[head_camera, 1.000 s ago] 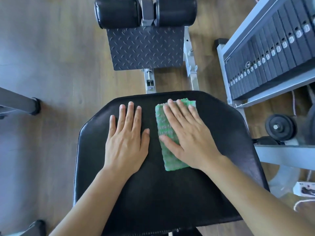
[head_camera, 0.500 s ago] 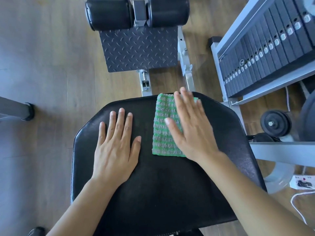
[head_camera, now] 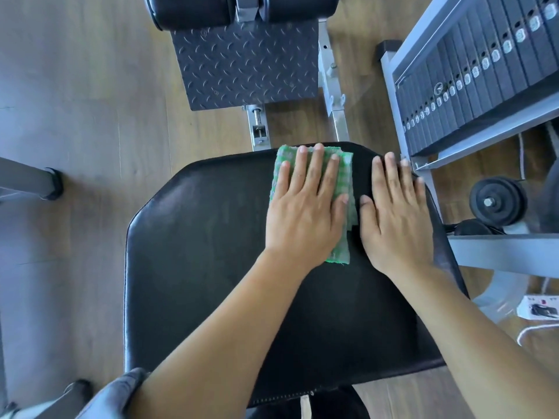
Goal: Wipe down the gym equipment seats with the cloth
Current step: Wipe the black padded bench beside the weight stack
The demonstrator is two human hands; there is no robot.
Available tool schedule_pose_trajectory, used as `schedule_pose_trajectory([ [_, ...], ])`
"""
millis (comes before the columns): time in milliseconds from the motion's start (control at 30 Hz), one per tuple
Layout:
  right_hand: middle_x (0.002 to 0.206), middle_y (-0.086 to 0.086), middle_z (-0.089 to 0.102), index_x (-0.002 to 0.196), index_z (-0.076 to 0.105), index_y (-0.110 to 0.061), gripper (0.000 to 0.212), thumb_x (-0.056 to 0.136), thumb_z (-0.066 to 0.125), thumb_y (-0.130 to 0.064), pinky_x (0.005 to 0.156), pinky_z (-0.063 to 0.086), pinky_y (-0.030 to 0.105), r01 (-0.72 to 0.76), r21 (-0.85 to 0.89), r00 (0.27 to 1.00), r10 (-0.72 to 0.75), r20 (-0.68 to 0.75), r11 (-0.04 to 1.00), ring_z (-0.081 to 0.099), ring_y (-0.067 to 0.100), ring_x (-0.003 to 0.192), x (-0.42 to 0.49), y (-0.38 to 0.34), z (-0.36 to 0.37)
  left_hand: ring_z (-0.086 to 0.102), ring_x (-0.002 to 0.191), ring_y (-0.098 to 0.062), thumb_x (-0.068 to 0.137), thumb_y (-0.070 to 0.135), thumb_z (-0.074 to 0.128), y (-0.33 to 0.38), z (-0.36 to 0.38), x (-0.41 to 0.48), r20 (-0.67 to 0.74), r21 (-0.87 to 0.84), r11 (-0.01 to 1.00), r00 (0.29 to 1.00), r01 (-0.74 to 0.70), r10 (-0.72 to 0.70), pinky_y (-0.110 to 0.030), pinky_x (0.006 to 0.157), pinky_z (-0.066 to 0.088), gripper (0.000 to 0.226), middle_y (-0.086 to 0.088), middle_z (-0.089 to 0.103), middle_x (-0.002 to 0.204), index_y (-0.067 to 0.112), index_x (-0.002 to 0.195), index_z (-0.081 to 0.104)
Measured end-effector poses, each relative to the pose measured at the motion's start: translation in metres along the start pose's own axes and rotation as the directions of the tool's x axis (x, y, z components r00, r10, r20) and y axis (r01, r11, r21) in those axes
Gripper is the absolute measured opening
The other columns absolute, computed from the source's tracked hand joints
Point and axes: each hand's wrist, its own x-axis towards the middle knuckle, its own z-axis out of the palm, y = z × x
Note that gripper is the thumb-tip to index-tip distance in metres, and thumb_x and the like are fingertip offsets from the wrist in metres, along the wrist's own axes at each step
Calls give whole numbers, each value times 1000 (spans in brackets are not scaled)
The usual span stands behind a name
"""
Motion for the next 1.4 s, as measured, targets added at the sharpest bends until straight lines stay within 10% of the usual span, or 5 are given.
schedule_pose_trajectory([
  [367,160,10,11,153,14,-11,66,97,14,-46,120,4,44,-12,-49,1000,13,21,999,5,27,148,2,-4,-1,2,148,-26,95,56,14,-62,-20,-1,21,96,946,950,309,-312,-46,119,-1,64,-2,9,161,30,153,11],
  [600,160,10,11,153,14,-10,67,96,16,-45,120,6,46,-10,-33,1000,11,27,999,6,28,148,3,-4,-2,-1,148,-21,97,54,16,-54,-21,-50,78,130,989,993,77,-87,-45,120,1,61,0,4,161,30,153,10],
  [833,161,9,7,154,10,-11,68,95,13,-47,120,5,46,1,-48,999,1,45,999,3,26,148,4,-3,-3,0,148,-24,94,51,18,-77,-29,-29,-21,104,883,888,458,-459,-45,119,-1,64,-2,7,161,26,153,12],
  [1067,161,9,5,154,8,-11,69,95,12,-46,120,5,46,8,-69,999,-4,53,998,2,26,148,4,-3,-2,-2,148,-20,97,53,19,-61,-25,-58,37,137,966,974,218,-225,-45,120,0,64,0,5,161,25,153,10],
  [1400,161,9,7,154,10,-11,68,96,15,-45,120,4,46,11,-76,999,-8,41,997,3,26,148,4,-2,0,1,148,-26,94,51,20,-64,-27,-47,-16,109,899,905,424,-424,-47,119,0,67,-6,6,160,20,153,12],
])
